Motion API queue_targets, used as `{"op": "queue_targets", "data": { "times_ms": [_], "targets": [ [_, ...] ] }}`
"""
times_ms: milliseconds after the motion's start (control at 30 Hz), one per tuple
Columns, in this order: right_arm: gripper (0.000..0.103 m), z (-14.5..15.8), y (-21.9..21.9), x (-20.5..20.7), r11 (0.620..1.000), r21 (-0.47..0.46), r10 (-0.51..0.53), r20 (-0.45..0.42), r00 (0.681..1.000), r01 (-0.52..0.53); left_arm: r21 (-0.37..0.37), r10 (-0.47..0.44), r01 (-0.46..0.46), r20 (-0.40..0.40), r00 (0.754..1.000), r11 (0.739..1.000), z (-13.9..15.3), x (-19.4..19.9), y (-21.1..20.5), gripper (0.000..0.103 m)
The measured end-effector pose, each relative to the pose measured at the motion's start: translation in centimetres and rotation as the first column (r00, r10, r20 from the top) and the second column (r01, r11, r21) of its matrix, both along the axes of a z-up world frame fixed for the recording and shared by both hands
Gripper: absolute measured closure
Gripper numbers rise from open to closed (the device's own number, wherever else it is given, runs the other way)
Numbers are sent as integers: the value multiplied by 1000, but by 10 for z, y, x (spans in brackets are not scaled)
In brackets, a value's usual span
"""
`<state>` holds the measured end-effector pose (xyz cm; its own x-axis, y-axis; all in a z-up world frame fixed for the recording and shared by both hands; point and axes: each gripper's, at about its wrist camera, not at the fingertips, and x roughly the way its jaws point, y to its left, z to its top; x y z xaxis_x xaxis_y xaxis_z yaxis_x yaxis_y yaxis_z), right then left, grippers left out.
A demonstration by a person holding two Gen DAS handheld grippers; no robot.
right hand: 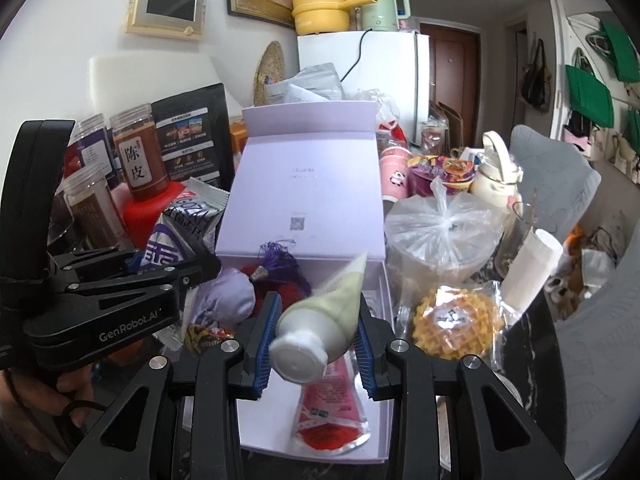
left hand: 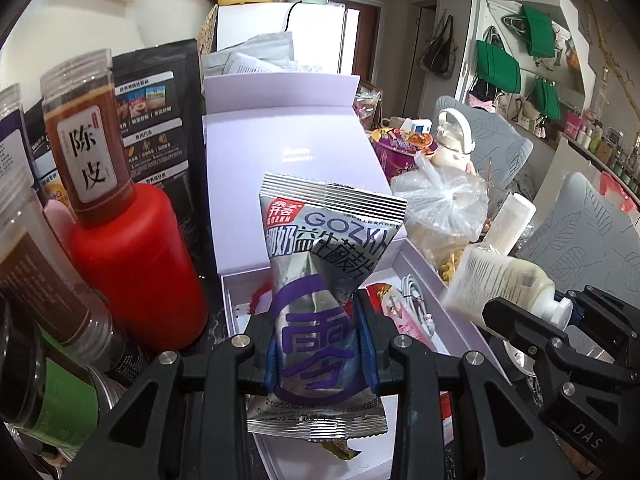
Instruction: Organize soft objects
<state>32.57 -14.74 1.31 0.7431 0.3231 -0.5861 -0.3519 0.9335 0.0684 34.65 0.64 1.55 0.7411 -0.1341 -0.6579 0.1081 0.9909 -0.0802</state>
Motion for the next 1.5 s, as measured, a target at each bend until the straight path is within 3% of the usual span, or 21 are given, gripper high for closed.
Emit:
{"op": "queue_targets", "data": {
  "times_ms": [467, 800, 867, 933, 1033, 1100, 1167, 1233, 1500],
  "targets": [
    [72, -36, 6, 11, 999, -42, 13, -88, 996, -17, 52, 6, -1, -94, 996, 999, -33, 16, -11, 72],
    [71, -54, 12, 19, 998, -49, 30, -151, 988, -37, 42, 38, -30, -185, 982, 999, -53, 25, -9, 71],
    [70, -57, 12, 22, 998, -49, 28, -166, 986, -36, 30, 34, -29, -193, 981, 999, -53, 26, -7, 71],
    [59, -57, 12, 22, 998, -53, 20, -168, 986, -29, 61, 28, -16, -201, 979, 998, -53, 28, -10, 71],
    [58, -54, 11, 21, 998, -50, 17, -164, 986, -26, 98, 39, -19, -208, 977, 995, -54, 31, -15, 70],
    [57, -53, 10, 20, 998, -54, 14, -162, 987, -23, 100, 50, -29, -219, 975, 995, -54, 33, -16, 65],
    [56, -51, 9, 20, 998, -56, 8, -161, 987, -17, 97, 60, -38, -227, 972, 995, -54, 34, -14, 49],
    [56, -49, 8, 19, 998, -57, 1, -162, 987, -11, 93, 68, -48, -225, 972, 995, -54, 33, -13, 40],
    [56, -45, 2, 16, 998, -61, -20, -160, 987, 11, 111, 69, -45, -224, 972, 993, -50, 32, -15, 40]
  ]
}}
